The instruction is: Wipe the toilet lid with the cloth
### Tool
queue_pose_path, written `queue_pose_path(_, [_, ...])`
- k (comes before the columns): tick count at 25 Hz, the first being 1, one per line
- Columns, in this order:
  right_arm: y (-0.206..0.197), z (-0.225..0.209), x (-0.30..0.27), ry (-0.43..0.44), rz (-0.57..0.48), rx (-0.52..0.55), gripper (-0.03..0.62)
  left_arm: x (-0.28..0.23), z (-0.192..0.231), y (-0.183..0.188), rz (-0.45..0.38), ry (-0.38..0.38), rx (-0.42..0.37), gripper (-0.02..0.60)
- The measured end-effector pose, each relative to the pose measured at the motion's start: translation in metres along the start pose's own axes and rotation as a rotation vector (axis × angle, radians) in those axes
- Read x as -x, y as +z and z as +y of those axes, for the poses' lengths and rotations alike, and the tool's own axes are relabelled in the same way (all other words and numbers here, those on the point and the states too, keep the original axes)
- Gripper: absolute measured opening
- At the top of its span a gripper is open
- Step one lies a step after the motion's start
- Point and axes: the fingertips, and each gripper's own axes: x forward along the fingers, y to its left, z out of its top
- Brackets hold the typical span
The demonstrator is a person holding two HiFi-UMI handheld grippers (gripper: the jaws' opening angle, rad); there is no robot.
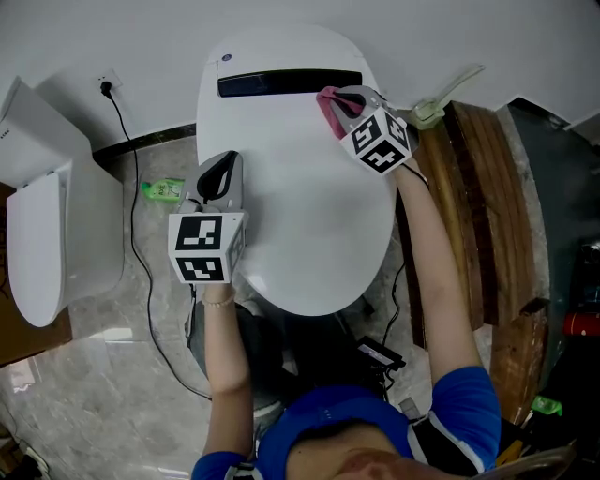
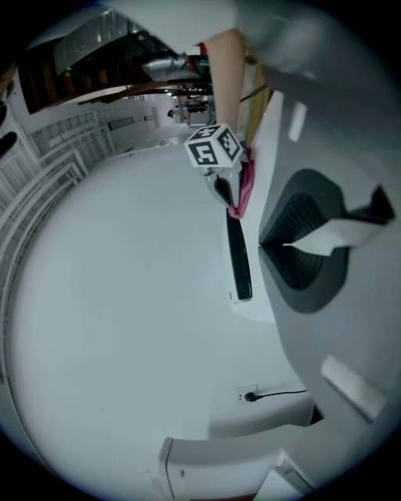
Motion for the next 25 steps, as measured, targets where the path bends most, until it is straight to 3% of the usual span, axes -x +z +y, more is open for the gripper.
queue_pose_path(10, [-0.034,-0.019,0.010,-0.024,0.025,-0.104,0.015,0.001,0.000,-0.001,-0.004,-0.006,0.001,0.002])
queue_pose_path(25, [-0.049,-0.011,0.031,-0.079,0.031,-0.126,0.012,0.003,-0.003,0.000,-0.007,-0.015,0.000,0.002])
